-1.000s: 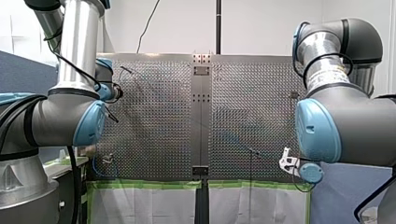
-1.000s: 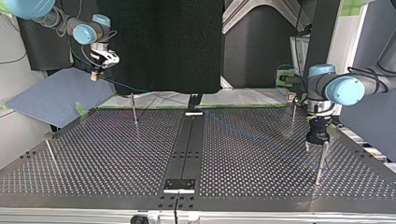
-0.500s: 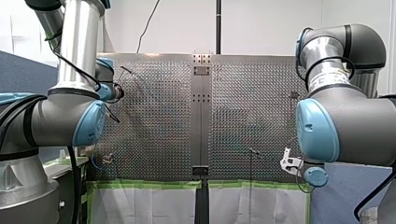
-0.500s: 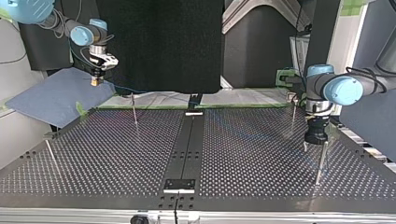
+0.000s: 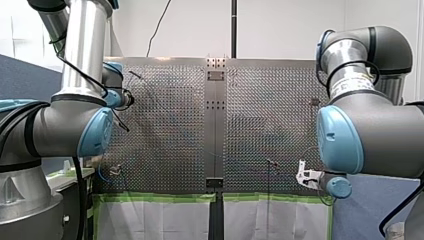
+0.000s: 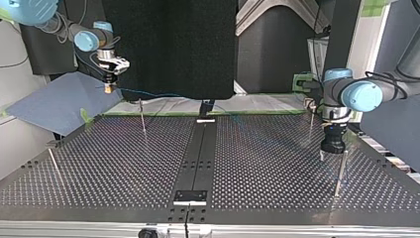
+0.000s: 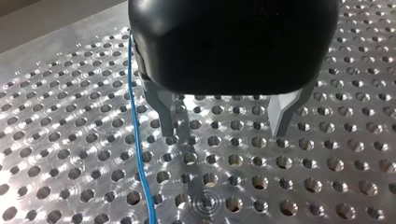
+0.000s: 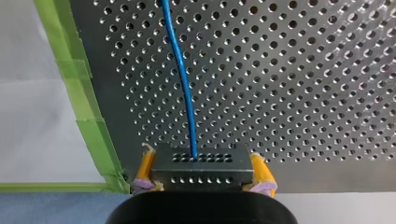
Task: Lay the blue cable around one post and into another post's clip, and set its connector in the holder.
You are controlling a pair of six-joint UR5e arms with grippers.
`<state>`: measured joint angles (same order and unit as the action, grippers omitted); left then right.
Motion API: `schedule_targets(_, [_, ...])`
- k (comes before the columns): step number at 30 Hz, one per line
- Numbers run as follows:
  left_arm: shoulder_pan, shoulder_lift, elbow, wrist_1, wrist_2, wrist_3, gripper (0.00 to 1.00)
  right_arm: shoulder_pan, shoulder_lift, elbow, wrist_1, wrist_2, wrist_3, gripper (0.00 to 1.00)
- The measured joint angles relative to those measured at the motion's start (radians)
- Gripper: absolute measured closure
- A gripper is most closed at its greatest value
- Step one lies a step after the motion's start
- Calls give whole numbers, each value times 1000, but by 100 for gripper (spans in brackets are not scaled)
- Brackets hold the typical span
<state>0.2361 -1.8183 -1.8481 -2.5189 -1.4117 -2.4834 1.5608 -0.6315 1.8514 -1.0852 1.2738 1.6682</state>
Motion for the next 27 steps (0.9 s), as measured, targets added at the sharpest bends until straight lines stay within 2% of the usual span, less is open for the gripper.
schedule_targets(6, [-6, 0, 0, 0, 0, 0, 0, -32, 5, 0, -3, -49, -9, 100])
schedule_targets(11, [-13, 0, 0, -3, -1, 0, 0, -59, 36, 0, -36, -94, 15, 100])
schedule_targets(15, [-17, 0, 0, -13, -5, 0, 0, -79, 68, -1, -59, -128, 15, 100])
schedule_targets(20, [-20, 5, 0, -43, -14, 1, 0, -83, 88, -10, -50, -173, 1, 100])
schedule_targets(27, [-26, 45, 0, -91, -14, 24, 0, -76, 90, -13, -46, -234, -1, 100])
